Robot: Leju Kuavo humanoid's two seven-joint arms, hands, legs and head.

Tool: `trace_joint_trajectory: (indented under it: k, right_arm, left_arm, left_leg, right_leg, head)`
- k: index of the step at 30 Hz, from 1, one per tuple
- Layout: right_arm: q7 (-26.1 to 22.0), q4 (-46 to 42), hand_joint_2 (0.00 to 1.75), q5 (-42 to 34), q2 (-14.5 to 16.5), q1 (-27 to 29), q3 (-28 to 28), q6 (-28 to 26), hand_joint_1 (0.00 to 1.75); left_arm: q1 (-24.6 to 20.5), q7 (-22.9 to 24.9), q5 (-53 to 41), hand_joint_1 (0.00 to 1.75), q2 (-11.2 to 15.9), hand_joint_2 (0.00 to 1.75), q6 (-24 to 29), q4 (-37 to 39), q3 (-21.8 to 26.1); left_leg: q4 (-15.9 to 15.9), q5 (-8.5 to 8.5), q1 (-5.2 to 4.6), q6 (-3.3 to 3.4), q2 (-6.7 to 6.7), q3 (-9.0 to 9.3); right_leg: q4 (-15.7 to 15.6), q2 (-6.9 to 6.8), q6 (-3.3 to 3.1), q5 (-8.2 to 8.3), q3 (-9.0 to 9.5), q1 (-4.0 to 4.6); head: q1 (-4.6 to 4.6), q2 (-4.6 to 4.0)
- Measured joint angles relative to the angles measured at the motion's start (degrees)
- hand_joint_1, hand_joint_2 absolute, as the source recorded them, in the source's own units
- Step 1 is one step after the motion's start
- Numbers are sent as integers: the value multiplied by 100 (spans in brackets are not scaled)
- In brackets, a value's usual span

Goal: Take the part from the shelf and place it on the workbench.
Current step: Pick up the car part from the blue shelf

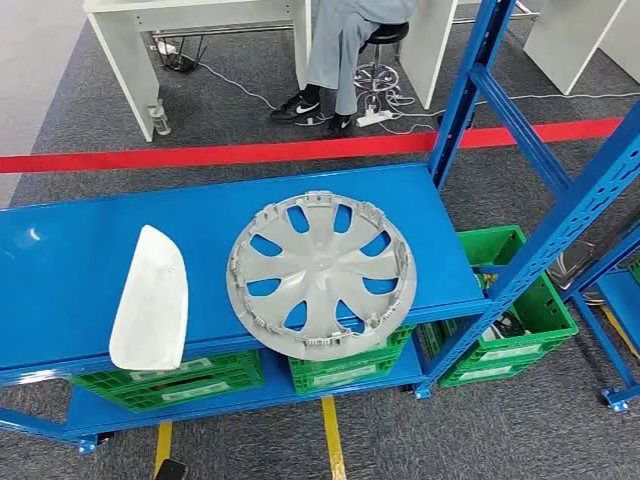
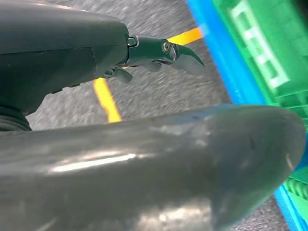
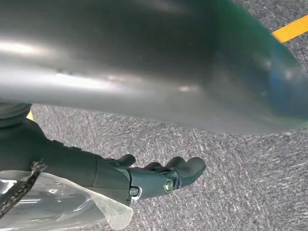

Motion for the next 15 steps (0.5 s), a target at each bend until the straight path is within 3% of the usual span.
trace_joint_trajectory:
  k: [3,8,15]
  right_arm:
    - [-13,5,0,-163,0,3,116,7,0]
    - [-30,22,0,-575,0,10,471,9,0]
    - [-72,27,0,-1023,0,13,976,27,0]
  left_arm:
    - [111,11,-276,0,50,0,-17,-245,37]
    - [598,333,-1470,0,44,0,-470,-1537,526]
    - [1110,74,-3013,0,-376,0,-1648,-3430,1665]
  left_leg:
    - [0,0,0,0,0,0]
    - [0,0,0,-1,0,-1]
    - [0,0,-1,-1,0,-1]
  right_leg:
    - [0,1,0,0,-1,0]
    - [0,1,0,-1,-3,0]
    - [0,1,1,-1,-4,-1]
  head:
    - [0,0]
    - [1,0]
    - [1,0]
